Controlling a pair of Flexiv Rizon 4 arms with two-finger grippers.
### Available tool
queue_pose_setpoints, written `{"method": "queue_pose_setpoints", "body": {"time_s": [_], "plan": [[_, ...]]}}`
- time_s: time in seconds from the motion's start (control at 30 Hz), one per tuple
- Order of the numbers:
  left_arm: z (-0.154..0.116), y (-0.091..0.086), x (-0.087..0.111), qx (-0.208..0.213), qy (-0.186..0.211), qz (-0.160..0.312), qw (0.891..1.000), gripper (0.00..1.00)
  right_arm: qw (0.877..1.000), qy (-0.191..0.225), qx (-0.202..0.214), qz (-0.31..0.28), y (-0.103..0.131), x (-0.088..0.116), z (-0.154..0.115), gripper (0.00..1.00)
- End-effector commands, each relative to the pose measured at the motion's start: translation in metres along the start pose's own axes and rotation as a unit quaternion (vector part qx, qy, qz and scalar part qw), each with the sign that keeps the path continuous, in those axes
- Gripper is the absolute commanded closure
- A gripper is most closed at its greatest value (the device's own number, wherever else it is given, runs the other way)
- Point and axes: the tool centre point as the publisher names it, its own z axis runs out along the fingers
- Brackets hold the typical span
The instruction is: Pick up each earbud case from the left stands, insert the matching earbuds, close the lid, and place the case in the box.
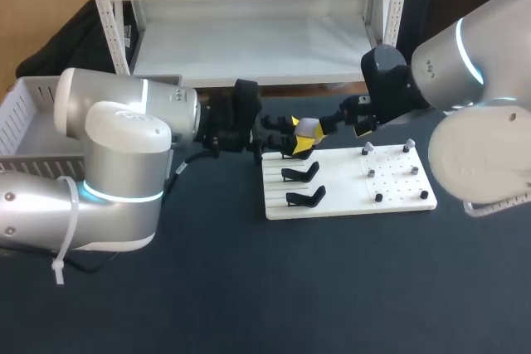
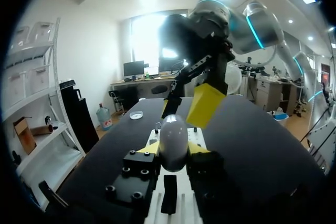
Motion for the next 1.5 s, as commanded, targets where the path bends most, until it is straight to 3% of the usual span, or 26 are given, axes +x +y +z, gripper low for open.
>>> {"method": "queue_pose_setpoints", "body": {"time_s": [0.03,0.43,0.53,0.6,0.63,0.73,1.1,1.5], "plan": [[0.000,-0.004,0.001,0.000,-0.004,0.002,1.000,1.00,1.000,0.002,-0.003,-0.001,-0.002,-0.003,0.000,0.00],[0.001,-0.009,0.008,0.022,-0.012,-0.006,1.000,1.00,0.999,-0.007,0.029,-0.012,-0.014,-0.011,-0.012,0.00],[-0.005,-0.005,0.009,0.046,-0.046,-0.022,0.998,1.00,0.997,-0.003,0.072,-0.012,-0.023,-0.010,-0.019,0.00],[-0.011,-0.002,0.010,0.046,-0.057,-0.026,0.997,1.00,0.992,-0.003,0.116,-0.055,-0.032,-0.011,-0.021,0.00],[-0.014,-0.001,0.009,0.047,-0.066,-0.028,0.996,1.00,0.990,0.017,0.133,-0.052,-0.036,-0.010,-0.021,0.00],[-0.023,0.003,0.005,0.042,-0.085,-0.034,0.995,1.00,0.987,0.050,0.135,-0.072,-0.049,-0.004,-0.024,0.00],[-0.043,0.010,-0.022,0.005,-0.109,-0.005,0.994,1.00,0.978,0.086,0.178,-0.067,-0.094,0.021,-0.036,0.00],[-0.046,0.018,-0.047,-0.009,-0.125,-0.038,0.991,1.00,0.973,0.129,0.183,-0.050,-0.132,0.045,-0.034,0.00]]}}
